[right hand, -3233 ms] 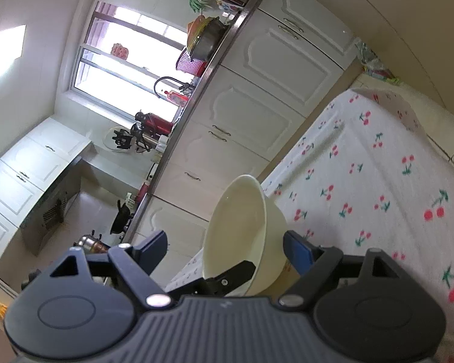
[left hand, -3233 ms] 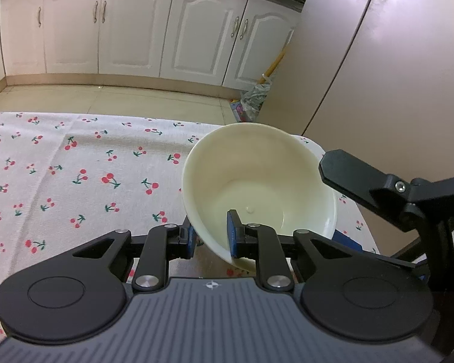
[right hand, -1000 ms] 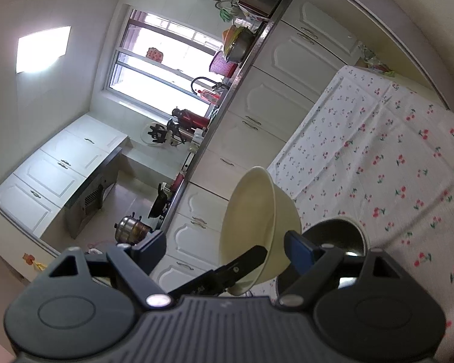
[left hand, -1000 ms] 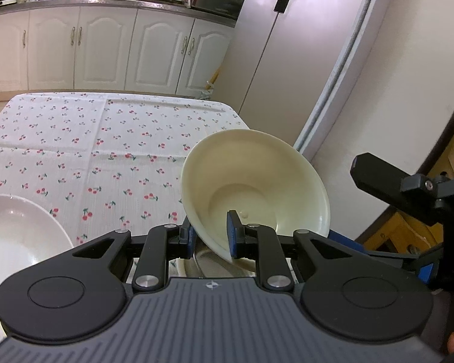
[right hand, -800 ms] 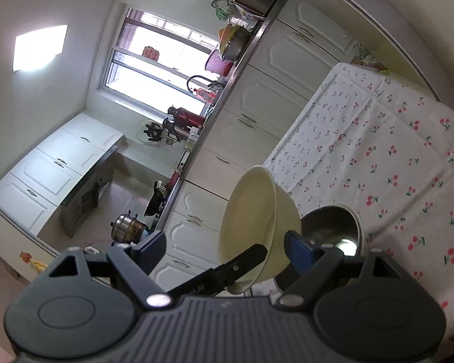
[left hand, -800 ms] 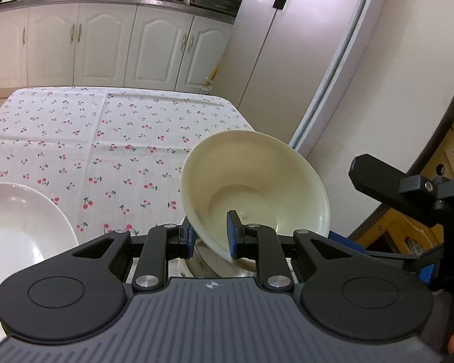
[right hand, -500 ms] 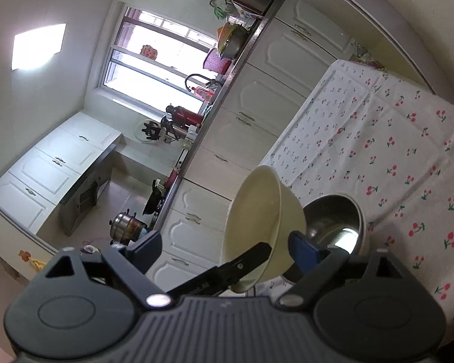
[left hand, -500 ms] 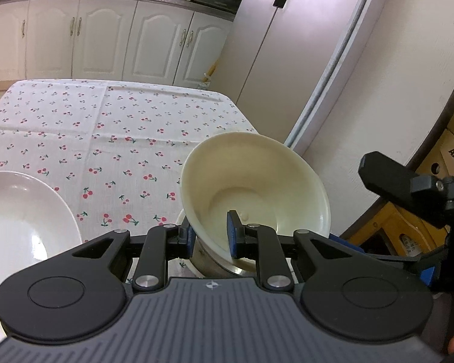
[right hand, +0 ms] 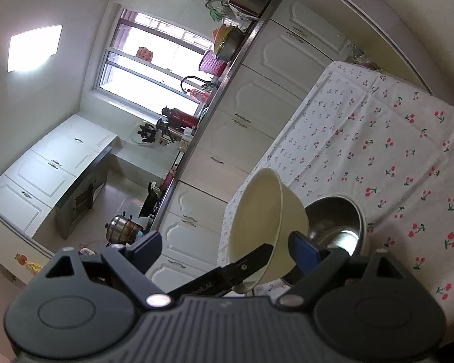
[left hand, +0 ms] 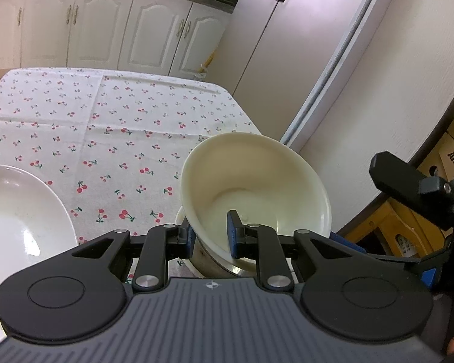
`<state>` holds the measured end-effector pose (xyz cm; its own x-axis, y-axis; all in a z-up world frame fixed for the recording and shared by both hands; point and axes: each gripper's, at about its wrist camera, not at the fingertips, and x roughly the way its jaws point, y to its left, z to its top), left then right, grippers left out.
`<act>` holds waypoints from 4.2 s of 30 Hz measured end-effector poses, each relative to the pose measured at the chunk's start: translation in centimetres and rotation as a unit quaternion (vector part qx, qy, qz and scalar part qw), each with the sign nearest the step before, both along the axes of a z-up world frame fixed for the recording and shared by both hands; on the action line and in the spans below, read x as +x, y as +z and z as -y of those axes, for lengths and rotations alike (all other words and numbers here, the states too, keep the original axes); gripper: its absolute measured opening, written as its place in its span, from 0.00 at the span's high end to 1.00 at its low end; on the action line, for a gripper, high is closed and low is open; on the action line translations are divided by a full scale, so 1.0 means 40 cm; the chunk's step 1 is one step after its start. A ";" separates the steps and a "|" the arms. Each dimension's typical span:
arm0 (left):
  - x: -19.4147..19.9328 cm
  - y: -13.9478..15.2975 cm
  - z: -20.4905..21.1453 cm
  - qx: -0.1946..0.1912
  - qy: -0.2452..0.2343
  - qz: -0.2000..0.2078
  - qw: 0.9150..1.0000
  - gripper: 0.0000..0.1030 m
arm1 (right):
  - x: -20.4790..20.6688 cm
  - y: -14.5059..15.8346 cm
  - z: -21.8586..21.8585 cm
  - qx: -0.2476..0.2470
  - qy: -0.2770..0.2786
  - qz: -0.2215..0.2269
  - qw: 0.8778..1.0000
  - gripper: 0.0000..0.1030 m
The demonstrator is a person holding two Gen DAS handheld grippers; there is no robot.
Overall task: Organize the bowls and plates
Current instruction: 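Lift the small cream bowl with the left gripper toward the nested bowls, then lower the small cream bowl into the large cream bowl and open the left gripper, then grasp the rim of the nested bowl stack with the left gripper, then lift the nested bowls with the left gripper and carry them over the plate stack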
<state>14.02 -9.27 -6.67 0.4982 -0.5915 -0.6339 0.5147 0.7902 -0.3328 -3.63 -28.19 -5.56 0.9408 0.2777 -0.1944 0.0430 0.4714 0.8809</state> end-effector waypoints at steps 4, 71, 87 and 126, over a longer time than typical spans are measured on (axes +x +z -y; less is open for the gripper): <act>0.006 -0.004 0.013 0.004 -0.004 -0.001 1.000 0.80 | -0.002 -0.003 0.001 0.003 -0.004 -0.005 1.000 0.12; 0.039 -0.084 0.048 0.017 0.011 -0.039 0.999 0.48 | 0.045 -0.131 0.069 0.025 -0.030 -0.107 0.993 0.16; 0.049 -0.126 0.061 0.009 0.016 -0.052 0.999 0.64 | 0.056 -0.150 0.058 0.039 -0.009 -0.119 0.992 0.16; 0.003 0.011 -0.082 -0.027 0.076 0.007 0.997 0.68 | 0.127 -0.048 -0.025 0.018 0.047 -0.078 0.996 0.15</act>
<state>14.14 -6.00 -6.21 0.5940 -0.5418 -0.5947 0.3951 0.8404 -0.3709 1.46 -27.17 -7.47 0.8693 0.3731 -0.3242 0.1375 0.4475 0.8837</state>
